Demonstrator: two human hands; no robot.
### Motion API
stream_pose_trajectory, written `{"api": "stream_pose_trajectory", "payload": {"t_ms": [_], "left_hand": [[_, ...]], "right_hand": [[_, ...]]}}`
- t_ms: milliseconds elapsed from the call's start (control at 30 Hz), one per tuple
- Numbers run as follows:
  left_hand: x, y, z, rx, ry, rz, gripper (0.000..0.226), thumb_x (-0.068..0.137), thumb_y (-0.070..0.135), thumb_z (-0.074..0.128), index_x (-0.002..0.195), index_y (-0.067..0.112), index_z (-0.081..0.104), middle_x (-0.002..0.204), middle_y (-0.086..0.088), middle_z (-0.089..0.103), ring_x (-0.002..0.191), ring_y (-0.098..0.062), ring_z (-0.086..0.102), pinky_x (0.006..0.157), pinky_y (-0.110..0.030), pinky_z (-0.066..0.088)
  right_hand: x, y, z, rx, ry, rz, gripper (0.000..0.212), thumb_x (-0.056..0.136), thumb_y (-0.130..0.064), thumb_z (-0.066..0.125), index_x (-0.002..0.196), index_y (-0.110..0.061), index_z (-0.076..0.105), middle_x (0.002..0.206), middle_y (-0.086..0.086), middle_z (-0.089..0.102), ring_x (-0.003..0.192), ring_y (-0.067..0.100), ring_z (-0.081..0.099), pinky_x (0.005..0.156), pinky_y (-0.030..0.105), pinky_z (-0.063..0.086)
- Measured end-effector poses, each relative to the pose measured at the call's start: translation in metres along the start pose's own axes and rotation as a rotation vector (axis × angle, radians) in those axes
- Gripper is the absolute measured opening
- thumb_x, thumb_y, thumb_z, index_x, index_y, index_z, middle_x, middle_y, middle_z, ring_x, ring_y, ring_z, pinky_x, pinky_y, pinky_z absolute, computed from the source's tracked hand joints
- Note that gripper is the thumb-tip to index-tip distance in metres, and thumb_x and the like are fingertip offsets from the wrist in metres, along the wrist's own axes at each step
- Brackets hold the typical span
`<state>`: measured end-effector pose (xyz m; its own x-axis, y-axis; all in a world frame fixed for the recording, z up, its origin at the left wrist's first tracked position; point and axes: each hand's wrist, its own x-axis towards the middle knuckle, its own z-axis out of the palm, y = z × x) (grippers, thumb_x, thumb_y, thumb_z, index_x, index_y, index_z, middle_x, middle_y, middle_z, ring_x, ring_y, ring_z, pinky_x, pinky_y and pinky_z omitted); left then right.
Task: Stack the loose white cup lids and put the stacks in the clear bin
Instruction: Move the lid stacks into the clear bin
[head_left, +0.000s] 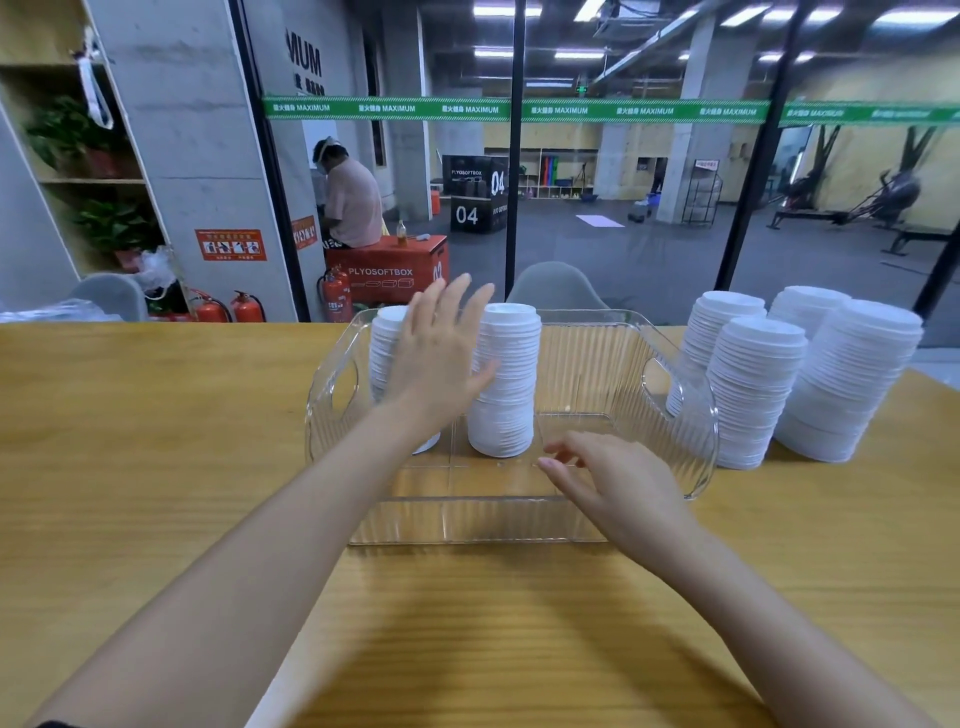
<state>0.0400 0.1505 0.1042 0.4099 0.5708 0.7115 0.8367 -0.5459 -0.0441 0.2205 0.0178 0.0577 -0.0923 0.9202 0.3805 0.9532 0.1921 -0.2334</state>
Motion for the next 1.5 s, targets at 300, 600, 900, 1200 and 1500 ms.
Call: {"api": "stream_pose_trajectory", "payload": {"t_ms": [300,600,900,1200,1500], "left_hand": [[-0.001,0.026,0.036,0.269,-0.162,0.076,0.130,0.065,0.063,0.079,0.148,0.028,-0.016,0.159,-0.012,0.000,0.147,-0.037,0.004,0.121,-0.053,0.002],[-0.008,0.011,0.026,0.148,-0.049,-0.089,0.103,0.078,0.073,0.052,0.154,0.023,0.002,0.161,-0.013,0.010,0.146,-0.040,0.012,0.119,-0.054,0.014],[-0.024,-0.023,0.016,0.077,-0.107,-0.293,0.089,0.090,0.070,0.032,0.156,0.014,0.011,0.156,-0.017,0.024,0.143,-0.044,0.017,0.116,-0.054,0.019],[-0.019,-0.018,0.006,0.082,-0.096,-0.314,0.077,0.095,0.062,0.036,0.153,0.013,0.025,0.157,-0.017,0.024,0.146,-0.042,0.013,0.119,-0.054,0.011],[-0.036,0.084,-0.020,-0.126,-0.023,-0.154,0.076,0.090,0.060,0.019,0.146,0.012,0.038,0.149,-0.014,0.041,0.139,-0.036,0.031,0.115,-0.049,0.023]], "right_hand": [[-0.011,0.015,0.009,-0.035,0.057,-0.028,0.069,0.089,-0.064,0.009,0.104,-0.031,0.067,0.091,-0.013,0.068,0.089,0.017,0.062,0.070,0.032,0.035],[-0.012,0.016,0.012,-0.083,0.087,-0.062,0.071,0.089,-0.061,0.002,0.104,-0.030,0.065,0.092,-0.011,0.068,0.091,0.018,0.061,0.071,0.032,0.029],[-0.014,0.016,0.015,-0.099,0.147,-0.073,0.063,0.094,-0.056,0.010,0.094,-0.028,0.067,0.082,-0.010,0.068,0.080,0.021,0.062,0.067,0.030,0.025],[-0.014,0.015,0.007,-0.044,0.084,-0.048,0.074,0.086,-0.063,0.004,0.106,-0.028,0.066,0.096,-0.011,0.067,0.095,0.017,0.059,0.075,0.034,0.037],[-0.065,0.037,-0.023,0.023,0.275,-0.065,0.024,0.099,-0.037,0.053,0.101,-0.020,0.069,0.100,-0.009,0.068,0.097,0.015,0.057,0.069,0.029,0.039]]}}
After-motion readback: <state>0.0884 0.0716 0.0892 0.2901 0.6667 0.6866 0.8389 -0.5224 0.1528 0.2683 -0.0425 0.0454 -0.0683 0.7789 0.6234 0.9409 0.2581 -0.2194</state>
